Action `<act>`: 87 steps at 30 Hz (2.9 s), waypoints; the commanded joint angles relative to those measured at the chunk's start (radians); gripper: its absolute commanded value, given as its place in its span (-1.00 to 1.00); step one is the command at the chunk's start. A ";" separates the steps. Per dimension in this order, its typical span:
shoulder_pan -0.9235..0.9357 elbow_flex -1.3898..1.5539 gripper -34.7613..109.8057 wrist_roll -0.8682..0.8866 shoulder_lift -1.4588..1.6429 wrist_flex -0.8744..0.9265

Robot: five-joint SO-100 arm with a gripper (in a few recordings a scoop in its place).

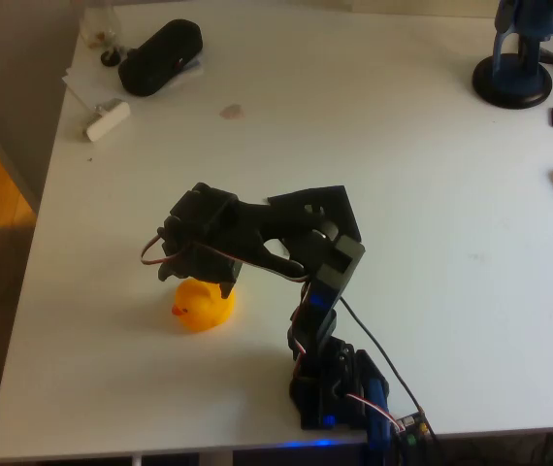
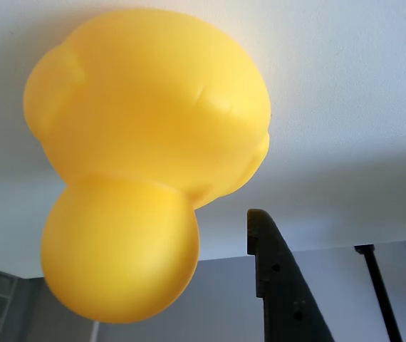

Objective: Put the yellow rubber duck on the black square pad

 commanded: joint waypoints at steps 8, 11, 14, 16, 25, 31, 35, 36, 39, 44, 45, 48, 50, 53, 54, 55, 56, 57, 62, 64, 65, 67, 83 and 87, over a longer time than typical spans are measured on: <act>-0.034 0.002 0.01 -0.011 0.026 -0.002; -0.040 0.002 -0.09 -0.011 0.026 -0.002; -0.043 0.002 -0.19 -0.011 0.026 -0.002; -0.043 0.002 -0.24 -0.011 0.026 -0.002; -0.034 -0.015 -0.27 -0.009 0.040 -0.002; -0.034 -0.123 -0.27 -0.009 0.041 0.011; -0.031 -0.210 -0.27 -0.011 0.041 0.012; -0.029 -0.222 -0.27 -0.011 0.041 0.014; 0.005 -0.241 -0.27 -0.011 0.041 0.014; 0.221 -0.288 -0.27 -0.011 0.041 0.002; 0.272 -0.305 -0.27 -0.009 0.041 0.002; 0.411 -0.354 -0.27 -0.009 0.041 0.008; 0.491 -0.391 -0.27 -0.009 0.041 0.012; 0.606 -0.425 -0.27 -0.009 0.041 0.012; 0.643 -0.425 -0.27 -0.009 0.041 0.012; 0.675 -0.417 -0.27 -0.009 0.041 0.012; 0.703 -0.413 -0.27 -0.009 0.040 0.012; 0.727 -0.411 -0.27 -0.009 0.040 0.014; 0.853 -0.410 -0.27 -0.009 0.038 0.015; 0.885 -0.397 -0.27 -0.009 0.038 0.021; 0.902 -0.383 -0.27 -0.012 0.038 0.032; 0.933 -0.345 -0.27 -0.014 0.038 0.058; 1.028 -0.198 -0.27 -0.017 0.038 0.063; 1.074 -0.201 -0.27 -0.018 0.026 -0.017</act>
